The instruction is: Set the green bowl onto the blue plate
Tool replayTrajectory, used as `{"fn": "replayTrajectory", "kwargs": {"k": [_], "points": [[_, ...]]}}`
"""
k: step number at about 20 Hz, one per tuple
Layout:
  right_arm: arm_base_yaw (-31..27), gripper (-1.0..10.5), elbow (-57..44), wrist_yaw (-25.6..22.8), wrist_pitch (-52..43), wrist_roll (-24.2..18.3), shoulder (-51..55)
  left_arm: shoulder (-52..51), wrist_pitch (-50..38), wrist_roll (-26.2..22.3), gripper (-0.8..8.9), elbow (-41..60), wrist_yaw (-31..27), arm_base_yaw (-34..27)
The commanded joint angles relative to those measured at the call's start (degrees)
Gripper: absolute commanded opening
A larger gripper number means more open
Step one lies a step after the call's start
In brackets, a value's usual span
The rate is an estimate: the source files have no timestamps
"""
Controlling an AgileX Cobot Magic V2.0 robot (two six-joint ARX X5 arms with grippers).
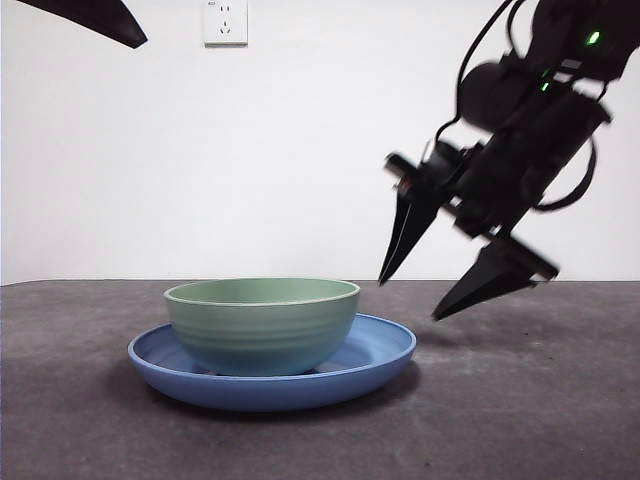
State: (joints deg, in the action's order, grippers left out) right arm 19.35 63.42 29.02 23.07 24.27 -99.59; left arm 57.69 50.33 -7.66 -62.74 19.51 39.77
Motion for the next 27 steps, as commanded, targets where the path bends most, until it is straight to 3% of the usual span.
{"fn": "replayTrajectory", "kwargs": {"k": [1,6,12,17,23,26,27], "points": [[-1.4,4.6,1.2,-0.6,1.5,-0.8,3.1,0.3,-0.7,-0.7,6.29,-1.0,0.2,0.4],[-2.4,6.5,1.2,-2.5,12.6,-8.9,15.7,0.3,-0.6,-0.6,6.29,-1.0,0.2,0.4],[0.5,6.5,1.2,-5.5,30.7,-17.3,38.0,0.3,-0.6,-0.7,6.29,-1.0,0.2,0.4],[1.2,6.5,1.2,-7.0,40.8,-19.8,53.4,0.3,-0.6,-0.7,6.29,-1.0,0.2,0.4],[1.2,6.5,1.2,-7.0,44.2,-21.4,60.9,0.3,-0.7,-0.7,6.29,-1.0,0.2,0.4],[1.2,5.7,1.2,-6.9,44.9,-21.3,61.2,0.3,-0.6,-0.7,6.08,-1.0,0.2,0.4],[1.2,3.8,1.2,-6.4,45.5,-21.4,61.2,0.3,-0.5,-0.7,5.18,-1.0,0.2,0.4]]}}
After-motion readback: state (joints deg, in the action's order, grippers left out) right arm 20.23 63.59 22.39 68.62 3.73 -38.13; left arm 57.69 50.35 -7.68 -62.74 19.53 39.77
